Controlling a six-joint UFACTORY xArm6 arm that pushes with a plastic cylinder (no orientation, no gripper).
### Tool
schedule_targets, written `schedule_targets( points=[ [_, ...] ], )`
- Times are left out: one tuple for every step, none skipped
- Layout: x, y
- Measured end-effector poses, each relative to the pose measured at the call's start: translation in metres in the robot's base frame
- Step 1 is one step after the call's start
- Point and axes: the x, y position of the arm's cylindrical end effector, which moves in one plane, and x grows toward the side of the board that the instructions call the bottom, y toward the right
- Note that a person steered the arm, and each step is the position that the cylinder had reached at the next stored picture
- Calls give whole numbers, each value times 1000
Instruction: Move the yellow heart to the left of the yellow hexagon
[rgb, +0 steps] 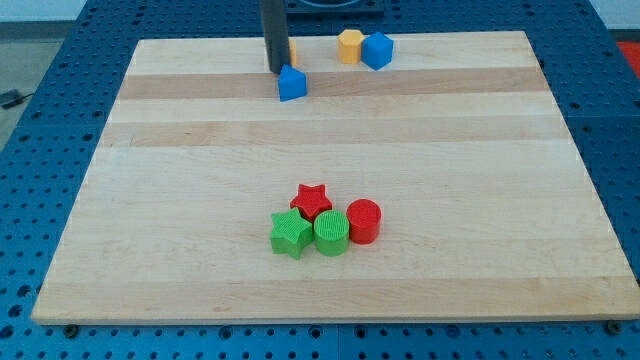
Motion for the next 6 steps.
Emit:
schedule_targets(
  points=[
    [-6,-14],
    [-20,-54],
    [-51,-58],
    [-51,-27],
    [-46,7],
    [-46,33]
  ],
)
